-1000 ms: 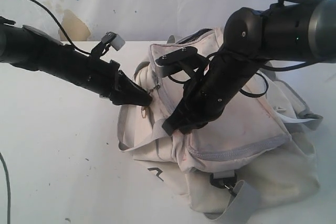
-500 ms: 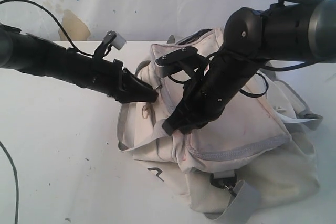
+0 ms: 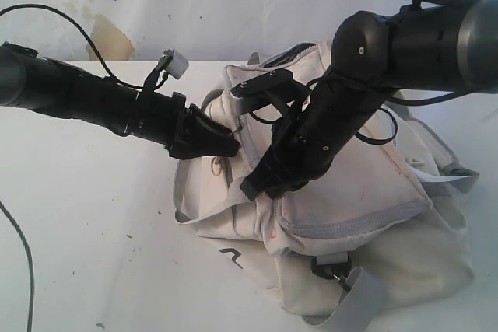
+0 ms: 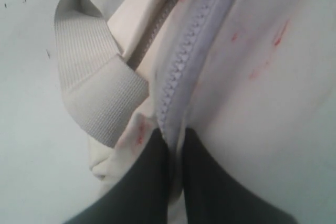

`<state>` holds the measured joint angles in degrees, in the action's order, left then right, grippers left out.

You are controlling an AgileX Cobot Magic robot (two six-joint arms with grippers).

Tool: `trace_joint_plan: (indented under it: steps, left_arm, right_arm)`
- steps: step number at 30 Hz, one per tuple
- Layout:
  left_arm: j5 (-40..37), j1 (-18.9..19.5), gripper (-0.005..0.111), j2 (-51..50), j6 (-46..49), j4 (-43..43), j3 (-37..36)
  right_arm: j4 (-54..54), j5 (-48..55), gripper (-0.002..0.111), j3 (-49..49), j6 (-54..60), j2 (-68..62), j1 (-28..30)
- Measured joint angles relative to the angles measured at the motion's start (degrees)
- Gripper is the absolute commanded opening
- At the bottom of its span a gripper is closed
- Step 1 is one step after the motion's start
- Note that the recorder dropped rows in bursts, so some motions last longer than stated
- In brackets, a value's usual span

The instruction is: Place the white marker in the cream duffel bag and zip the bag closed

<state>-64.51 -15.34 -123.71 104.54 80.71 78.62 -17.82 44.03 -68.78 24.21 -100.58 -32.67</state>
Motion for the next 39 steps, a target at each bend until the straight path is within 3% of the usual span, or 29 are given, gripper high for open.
trace_joint_plan:
  steps: [4,7,24,28,35,39]
  left_arm:
    - [1.59,0.0,0.043,0.0,0.56,-0.75,0.0]
    - [1.97,0.0,0.026,0.0,0.56,-0.88,0.0]
    - [2.26,-2.25,0.024,-0.46,0.6,-2.53,0.0]
    - [2.26,-2.25,0.0,-0.46,0.6,-2.03,0.0]
    - [1.9,-1.76,0.0,-0.46,0.46,-1.8,0.26]
    - [1.52,0.52,0.0,-0.46,-2.45,-1.69,2.03]
  right_arm:
    - [0.0,0.0,0.0,0.0,0.0,0.0,0.0]
    - [0.0,0.0,0.0,0.0,0.0,0.0,0.0]
    - [0.0,0.0,0.0,0.0,0.0,0.0,0.0]
    - [0.0,0.0,0.0,0.0,0.0,0.0,0.0]
    - [0.0,0.04,0.0,0.0,0.0,0.0,0.0]
    - [0.82,0.36,0.0,0.0,0.0,0.0,0.0]
